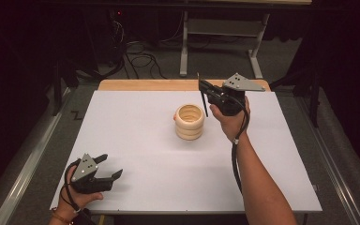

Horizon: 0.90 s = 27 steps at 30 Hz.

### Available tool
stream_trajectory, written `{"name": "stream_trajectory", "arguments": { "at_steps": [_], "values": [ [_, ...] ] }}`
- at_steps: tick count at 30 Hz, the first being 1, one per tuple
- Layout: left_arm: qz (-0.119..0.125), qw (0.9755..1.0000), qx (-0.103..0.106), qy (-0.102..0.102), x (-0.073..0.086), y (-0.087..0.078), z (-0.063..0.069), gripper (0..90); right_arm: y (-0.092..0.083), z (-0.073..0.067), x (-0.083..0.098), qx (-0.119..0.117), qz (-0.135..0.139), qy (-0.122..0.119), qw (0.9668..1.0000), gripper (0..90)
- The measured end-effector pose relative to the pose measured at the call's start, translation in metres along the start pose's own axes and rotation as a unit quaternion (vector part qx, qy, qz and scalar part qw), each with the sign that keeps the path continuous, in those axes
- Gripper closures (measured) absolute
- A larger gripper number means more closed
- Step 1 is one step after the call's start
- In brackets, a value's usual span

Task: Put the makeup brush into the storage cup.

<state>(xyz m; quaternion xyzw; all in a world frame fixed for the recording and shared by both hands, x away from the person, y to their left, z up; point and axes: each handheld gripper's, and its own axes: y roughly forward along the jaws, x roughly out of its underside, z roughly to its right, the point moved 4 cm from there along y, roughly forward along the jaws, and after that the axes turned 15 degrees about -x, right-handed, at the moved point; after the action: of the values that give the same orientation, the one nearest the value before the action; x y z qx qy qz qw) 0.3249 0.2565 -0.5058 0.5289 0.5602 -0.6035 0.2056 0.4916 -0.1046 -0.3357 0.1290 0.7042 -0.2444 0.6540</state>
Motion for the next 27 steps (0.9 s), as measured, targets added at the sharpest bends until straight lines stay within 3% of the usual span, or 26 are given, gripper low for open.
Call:
{"name": "stream_trajectory", "arguments": {
  "at_steps": [11, 27],
  "values": [
    [0.002, 1.0000, 0.003, -0.002, 0.000, 0.001, 0.000, 22.2, 0.012, 0.006, 0.004, 0.003, 0.003, 0.016, 0.9999, 85.6],
    [0.001, 1.0000, 0.006, -0.004, 0.000, 0.001, 0.000, 21.7, 0.035, 0.005, 0.007, -0.010, -0.004, 0.014, 0.9998, 85.6]
  ]
}}
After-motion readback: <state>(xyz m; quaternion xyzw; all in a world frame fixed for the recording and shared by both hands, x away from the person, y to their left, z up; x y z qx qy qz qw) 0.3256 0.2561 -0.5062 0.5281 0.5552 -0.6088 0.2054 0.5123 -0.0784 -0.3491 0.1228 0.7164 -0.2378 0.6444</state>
